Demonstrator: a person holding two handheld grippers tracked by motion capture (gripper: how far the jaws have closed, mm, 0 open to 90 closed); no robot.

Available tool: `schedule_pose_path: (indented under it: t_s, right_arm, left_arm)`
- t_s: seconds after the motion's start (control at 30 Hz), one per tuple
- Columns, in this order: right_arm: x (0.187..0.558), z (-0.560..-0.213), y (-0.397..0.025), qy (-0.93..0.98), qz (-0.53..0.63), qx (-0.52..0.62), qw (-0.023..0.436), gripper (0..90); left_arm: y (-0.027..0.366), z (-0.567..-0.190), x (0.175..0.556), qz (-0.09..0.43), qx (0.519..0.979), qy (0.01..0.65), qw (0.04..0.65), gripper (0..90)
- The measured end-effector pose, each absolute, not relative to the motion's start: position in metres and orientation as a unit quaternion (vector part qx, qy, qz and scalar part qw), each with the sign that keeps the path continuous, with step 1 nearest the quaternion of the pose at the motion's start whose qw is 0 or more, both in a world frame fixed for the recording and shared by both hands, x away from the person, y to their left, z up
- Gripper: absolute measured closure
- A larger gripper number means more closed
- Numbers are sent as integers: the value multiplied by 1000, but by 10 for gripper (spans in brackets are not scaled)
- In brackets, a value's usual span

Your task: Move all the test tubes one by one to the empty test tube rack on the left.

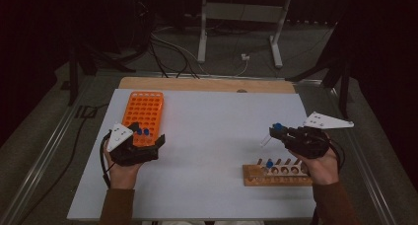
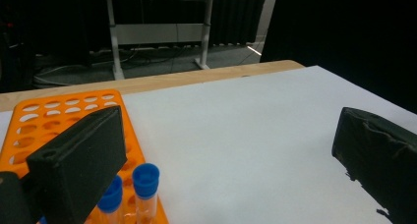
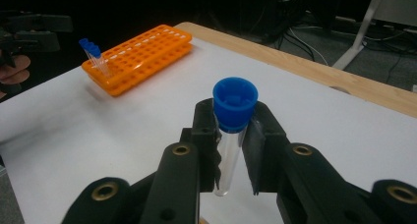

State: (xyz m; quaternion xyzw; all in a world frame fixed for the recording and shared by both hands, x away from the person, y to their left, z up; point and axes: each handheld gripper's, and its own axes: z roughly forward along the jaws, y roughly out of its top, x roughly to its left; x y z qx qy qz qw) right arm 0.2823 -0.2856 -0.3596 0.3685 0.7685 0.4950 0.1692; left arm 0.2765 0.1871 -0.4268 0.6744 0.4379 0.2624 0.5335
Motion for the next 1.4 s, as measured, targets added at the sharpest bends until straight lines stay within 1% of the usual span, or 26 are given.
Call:
schedule_pose_path:
  t_s: [0.7,1.4]
  right_arm:
    - [290,-362,-237,787,489,341,160,770]
    - [294,-364,-201,797,485,329,150,770]
  left_arm:
    - [172,-421,274,249,683,415,547,13]
    - [153,-419,274,239,697,394,549,13]
